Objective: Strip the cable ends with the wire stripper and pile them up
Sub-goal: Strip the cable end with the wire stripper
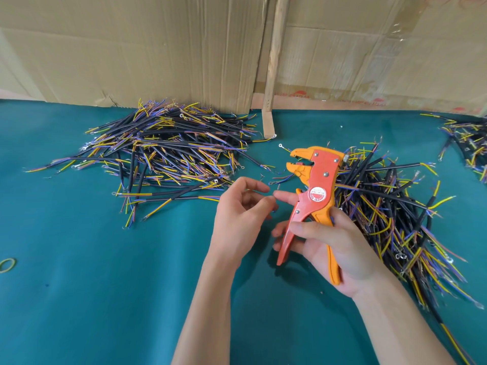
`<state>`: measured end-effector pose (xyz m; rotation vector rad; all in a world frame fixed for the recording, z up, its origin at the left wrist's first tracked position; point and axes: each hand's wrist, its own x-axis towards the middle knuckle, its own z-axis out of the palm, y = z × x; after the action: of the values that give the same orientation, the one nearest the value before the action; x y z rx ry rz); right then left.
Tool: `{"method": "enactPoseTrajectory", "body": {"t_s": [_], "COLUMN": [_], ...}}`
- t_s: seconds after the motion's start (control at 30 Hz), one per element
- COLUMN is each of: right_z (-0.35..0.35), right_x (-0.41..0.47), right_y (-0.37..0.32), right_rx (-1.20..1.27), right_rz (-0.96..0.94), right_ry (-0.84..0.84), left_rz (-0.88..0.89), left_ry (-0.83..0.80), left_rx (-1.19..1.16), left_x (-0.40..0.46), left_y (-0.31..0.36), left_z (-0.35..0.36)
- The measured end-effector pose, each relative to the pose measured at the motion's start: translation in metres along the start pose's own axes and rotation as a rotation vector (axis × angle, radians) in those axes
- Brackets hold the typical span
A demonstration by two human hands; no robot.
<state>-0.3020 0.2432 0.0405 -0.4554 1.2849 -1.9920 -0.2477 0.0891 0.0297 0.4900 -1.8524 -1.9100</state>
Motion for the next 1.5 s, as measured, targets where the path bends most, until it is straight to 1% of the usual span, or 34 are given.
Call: {"method": "enactPoseTrajectory", "body": {"t_s": [0.13,0.43,0.7,0.8,0.9,1.03,1.17,1.27,1.33,1.37,1.43,1.47,1.5], "right_z": [0.003,0.010,0.017,0.019,0.020,0.016,0.004,-0.004,-0.004,-0.002,0.003,0.006,0.009], "right_x": [0.001,-0.001,0.000,0.001,0.002,0.001,-0.001,-0.004,-0.004,-0.002,0.006,0.011,0.016], "right_y": [0.001,0.005,0.011,0.013,0.015,0.012,0.001,-0.008,-0.014,-0.015,-0.020,-0.023,-0.027], "right_rx": [0.035,0.131,0.225,0.213,0.182,0.124,0.126,0.103,0.050,-0.024,-0.275,-0.406,-0.515], "right_rz": [0.007,0.018,0.022,0.007,-0.007,-0.001,-0.012,-0.032,-0.048,-0.051,-0.060,-0.070,-0.082], "right_ry": [-0.019,-0.055,-0.081,-0.058,-0.025,-0.010,-0.018,-0.001,0.049,0.114,0.295,0.347,0.344], "left_rz": [-0.045,-0.115,-0.185,-0.204,-0.189,-0.125,-0.098,-0.072,-0.053,-0.045,-0.034,-0.028,-0.020], "left_ry": [0.047,0.064,0.013,-0.008,0.007,0.044,0.000,0.002,0.006,0.004,-0.005,-0.014,-0.024], "left_rx": [-0.059,-0.117,-0.248,-0.311,-0.333,-0.288,-0.247,-0.210,-0.202,-0.202,-0.196,-0.194,-0.195], "left_x": [0.001,0.001,0.000,0.000,0.000,0.001,0.000,0.000,0.001,0.001,0.002,0.002,0.002], "left_y": [0.000,0.003,0.008,0.009,0.007,0.006,0.005,0.005,0.005,0.004,0.003,0.002,0.002], "left_z": [0.003,0.005,0.000,-0.001,0.000,-0.001,0.000,0.002,0.002,0.002,0.003,0.003,0.004]}}
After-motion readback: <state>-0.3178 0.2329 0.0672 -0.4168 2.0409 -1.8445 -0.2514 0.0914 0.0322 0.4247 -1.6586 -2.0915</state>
